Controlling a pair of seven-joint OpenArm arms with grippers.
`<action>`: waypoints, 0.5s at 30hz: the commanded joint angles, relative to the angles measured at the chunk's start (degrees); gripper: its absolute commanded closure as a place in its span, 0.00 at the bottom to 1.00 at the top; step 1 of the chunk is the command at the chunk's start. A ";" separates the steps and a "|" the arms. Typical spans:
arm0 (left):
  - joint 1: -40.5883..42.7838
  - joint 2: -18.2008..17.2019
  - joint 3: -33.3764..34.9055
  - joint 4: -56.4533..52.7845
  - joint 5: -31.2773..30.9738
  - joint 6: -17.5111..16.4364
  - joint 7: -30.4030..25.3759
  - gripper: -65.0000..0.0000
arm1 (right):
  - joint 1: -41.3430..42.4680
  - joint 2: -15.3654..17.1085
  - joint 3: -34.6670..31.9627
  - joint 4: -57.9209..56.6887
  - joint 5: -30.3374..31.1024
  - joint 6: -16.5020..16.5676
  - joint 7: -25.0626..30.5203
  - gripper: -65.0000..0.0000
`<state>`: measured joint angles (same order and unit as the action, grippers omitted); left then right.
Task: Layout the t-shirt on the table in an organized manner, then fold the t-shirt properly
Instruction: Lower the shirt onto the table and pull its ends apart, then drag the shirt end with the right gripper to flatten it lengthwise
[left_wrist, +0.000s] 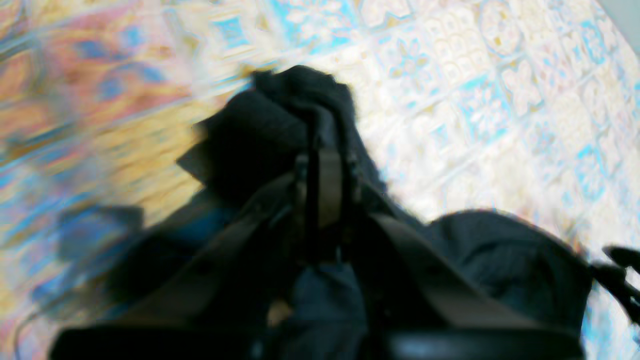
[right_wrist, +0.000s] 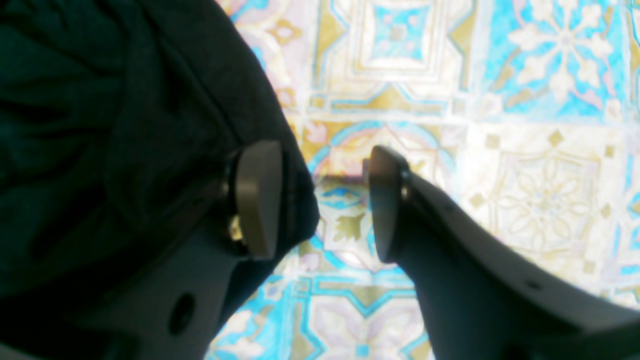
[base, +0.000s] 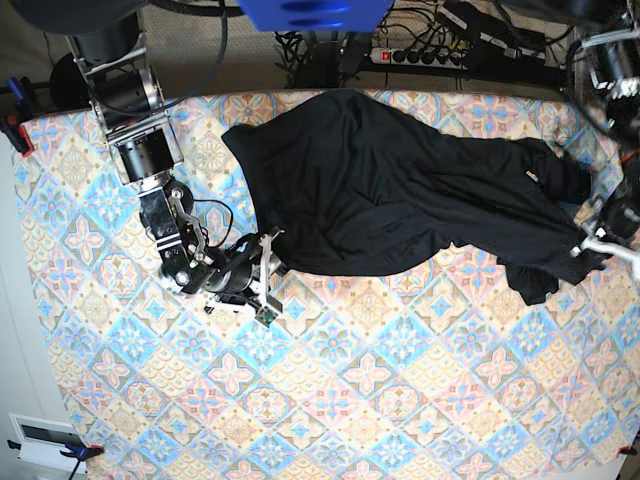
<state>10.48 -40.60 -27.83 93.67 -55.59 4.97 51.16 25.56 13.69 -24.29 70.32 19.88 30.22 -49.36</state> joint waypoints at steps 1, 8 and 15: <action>2.57 -1.99 -2.63 1.32 -1.15 -0.18 -0.65 1.00 | 1.74 0.24 0.34 0.93 0.91 0.16 0.97 0.58; 19.01 -3.84 -10.45 1.58 -0.80 -0.18 -0.65 1.00 | 1.56 -1.43 -1.51 1.10 0.91 0.16 0.97 0.58; 20.95 -3.58 -10.63 1.41 4.38 -0.18 2.78 1.00 | 1.56 -3.72 -7.66 1.28 0.91 0.16 1.06 0.58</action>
<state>31.35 -42.87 -37.82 94.45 -51.70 4.49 54.39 25.39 10.46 -32.16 70.46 20.05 30.37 -49.63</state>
